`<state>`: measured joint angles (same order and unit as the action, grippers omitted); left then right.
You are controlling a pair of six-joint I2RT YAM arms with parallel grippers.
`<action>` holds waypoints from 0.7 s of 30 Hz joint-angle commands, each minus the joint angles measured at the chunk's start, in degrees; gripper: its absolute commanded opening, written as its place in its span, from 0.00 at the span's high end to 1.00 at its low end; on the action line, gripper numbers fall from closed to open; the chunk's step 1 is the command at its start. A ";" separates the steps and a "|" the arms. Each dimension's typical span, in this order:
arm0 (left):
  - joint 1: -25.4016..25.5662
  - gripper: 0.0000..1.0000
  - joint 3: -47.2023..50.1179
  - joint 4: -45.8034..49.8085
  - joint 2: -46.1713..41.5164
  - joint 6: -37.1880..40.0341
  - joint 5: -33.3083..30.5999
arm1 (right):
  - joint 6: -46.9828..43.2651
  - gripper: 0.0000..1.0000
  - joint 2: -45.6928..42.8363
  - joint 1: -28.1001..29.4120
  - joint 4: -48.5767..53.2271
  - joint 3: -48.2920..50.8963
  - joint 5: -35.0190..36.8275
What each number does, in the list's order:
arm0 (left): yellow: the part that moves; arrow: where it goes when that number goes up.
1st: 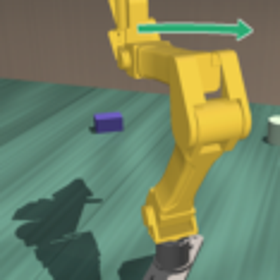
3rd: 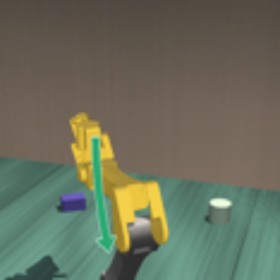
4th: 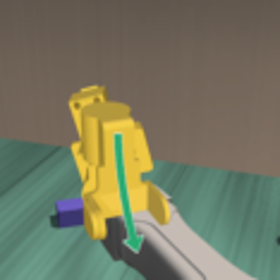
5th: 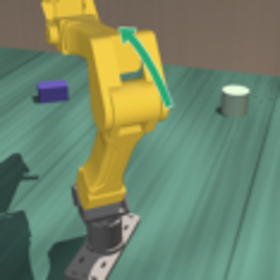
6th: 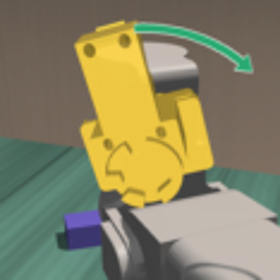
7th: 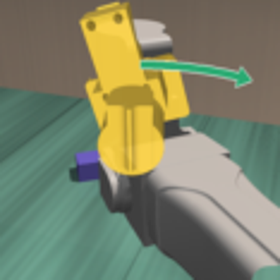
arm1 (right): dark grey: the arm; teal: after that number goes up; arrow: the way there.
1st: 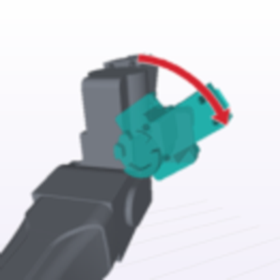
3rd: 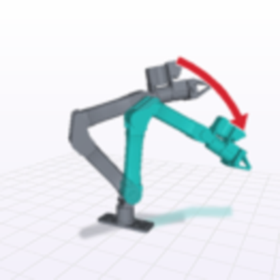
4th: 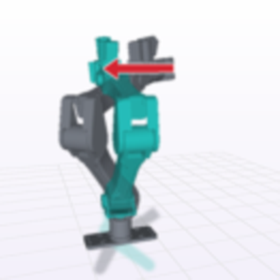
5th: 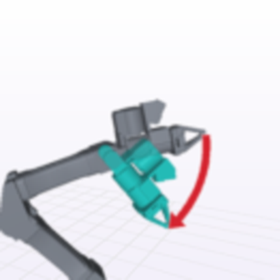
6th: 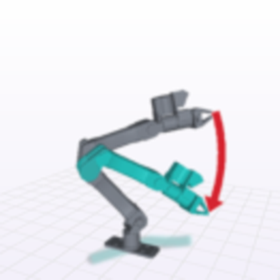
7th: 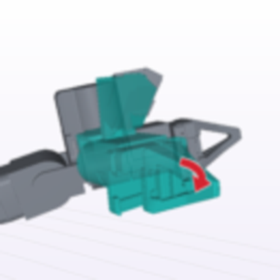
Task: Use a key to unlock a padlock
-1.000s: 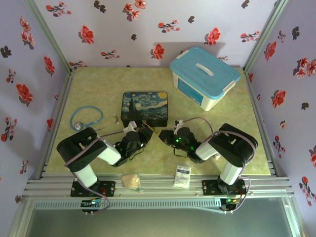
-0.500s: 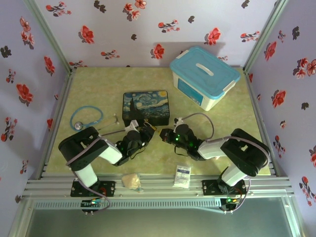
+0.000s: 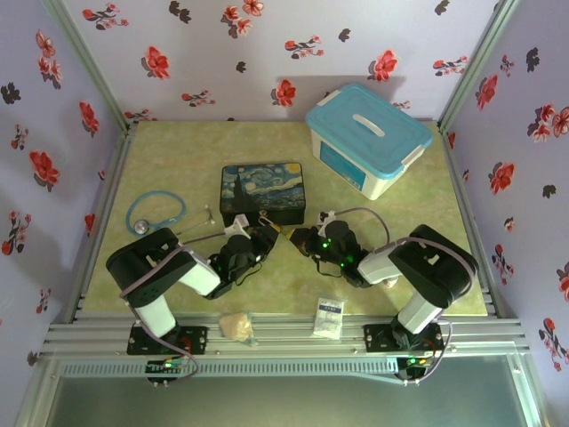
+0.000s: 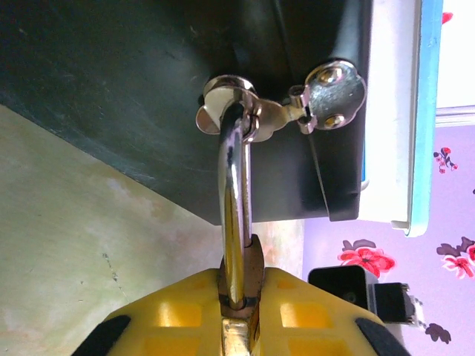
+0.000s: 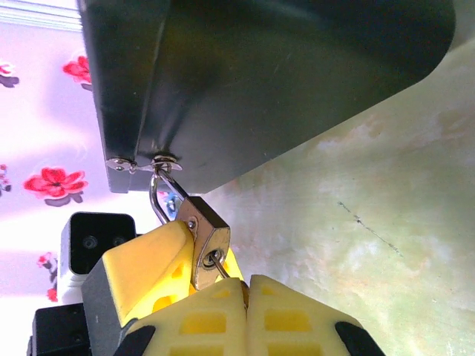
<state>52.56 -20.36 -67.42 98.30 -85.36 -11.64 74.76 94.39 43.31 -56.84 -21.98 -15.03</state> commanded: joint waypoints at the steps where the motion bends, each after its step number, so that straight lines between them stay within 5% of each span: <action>1: 2.46 1.00 -1.52 -6.85 -1.42 1.63 9.10 | 4.16 1.00 2.49 -1.36 -13.34 0.31 -2.51; 6: 2.55 1.00 -2.01 -6.90 -2.73 2.51 10.09 | 7.02 1.00 7.43 -4.41 -20.72 0.79 -6.24; 12: 2.29 1.00 -2.12 -7.38 -2.15 3.01 10.44 | -4.75 1.00 0.60 -2.01 -3.81 -0.75 -5.38; 17: 2.20 1.00 -2.71 -7.38 -1.60 2.80 10.07 | 1.12 1.00 3.75 -2.43 -12.77 0.86 -5.70; 21: 2.20 1.00 -2.28 -7.13 -1.42 2.11 7.19 | 5.67 1.00 6.72 0.80 -19.34 3.67 2.16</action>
<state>52.58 -20.36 -68.07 97.97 -84.75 -8.64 77.17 99.50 40.75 -68.47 -19.53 -16.05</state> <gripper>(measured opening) 0.128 0.048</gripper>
